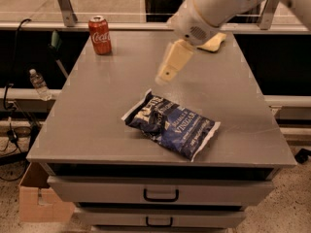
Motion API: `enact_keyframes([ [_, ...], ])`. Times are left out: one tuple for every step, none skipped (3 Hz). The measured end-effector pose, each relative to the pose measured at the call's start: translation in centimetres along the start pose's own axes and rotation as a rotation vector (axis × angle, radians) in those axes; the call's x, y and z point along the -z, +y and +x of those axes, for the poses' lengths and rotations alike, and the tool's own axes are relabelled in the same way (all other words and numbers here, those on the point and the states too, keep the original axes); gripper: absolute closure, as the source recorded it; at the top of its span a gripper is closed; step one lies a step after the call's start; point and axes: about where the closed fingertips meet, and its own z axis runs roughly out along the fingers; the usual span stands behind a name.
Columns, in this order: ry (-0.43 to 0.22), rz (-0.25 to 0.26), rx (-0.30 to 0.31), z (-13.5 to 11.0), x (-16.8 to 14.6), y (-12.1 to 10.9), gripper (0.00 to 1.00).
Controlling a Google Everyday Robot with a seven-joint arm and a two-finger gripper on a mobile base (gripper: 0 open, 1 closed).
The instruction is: Move coke can near blue chip bag
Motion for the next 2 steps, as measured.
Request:
enact_keyframes([
  [-0.085, 0.045, -0.046, -2.7, -3.6, -3.5, 0.00],
  [-0.169, 0.074, -0.113, -5.1, -7.4, -6.4, 0.00],
])
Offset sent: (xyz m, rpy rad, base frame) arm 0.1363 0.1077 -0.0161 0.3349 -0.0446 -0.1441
